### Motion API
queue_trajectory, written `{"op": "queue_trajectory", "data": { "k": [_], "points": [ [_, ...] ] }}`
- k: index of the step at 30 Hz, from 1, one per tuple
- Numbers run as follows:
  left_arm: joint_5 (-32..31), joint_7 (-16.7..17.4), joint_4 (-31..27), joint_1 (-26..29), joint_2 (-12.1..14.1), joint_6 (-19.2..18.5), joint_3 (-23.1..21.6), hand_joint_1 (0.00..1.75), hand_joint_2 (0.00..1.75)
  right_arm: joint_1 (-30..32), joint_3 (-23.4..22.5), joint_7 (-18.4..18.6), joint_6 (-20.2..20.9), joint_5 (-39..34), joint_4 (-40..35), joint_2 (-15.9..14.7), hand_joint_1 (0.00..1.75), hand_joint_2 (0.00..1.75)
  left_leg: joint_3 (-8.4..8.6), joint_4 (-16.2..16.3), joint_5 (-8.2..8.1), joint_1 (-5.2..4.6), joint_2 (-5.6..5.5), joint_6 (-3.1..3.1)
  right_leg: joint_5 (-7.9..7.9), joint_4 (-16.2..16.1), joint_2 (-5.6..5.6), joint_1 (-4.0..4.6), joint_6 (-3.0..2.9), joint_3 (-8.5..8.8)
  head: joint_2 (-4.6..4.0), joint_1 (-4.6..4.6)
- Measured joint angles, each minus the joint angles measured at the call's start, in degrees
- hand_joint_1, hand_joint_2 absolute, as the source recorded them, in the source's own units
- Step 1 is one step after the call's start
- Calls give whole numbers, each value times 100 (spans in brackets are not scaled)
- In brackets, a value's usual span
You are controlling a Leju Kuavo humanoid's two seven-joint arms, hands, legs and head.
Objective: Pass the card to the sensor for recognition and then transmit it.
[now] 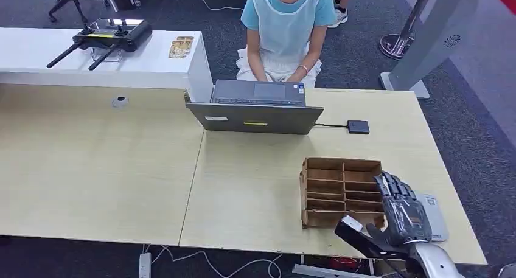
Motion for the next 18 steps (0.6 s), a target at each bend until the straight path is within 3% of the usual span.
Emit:
{"op": "queue_trajectory", "data": {
  "k": [4,18],
  "points": [
    [-20,31,0,-1,0,2,28,0,0,-82,39,-13,35,72,57,20,14,175,0,0,0,0,0,0,0,0,1,0,0,0,-2,0],
    [-24,31,0,-7,9,-11,72,0,0,-242,140,-78,98,92,188,61,9,175,0,0,0,0,0,0,0,0,1,0,0,0,-2,-2]
  ]
}}
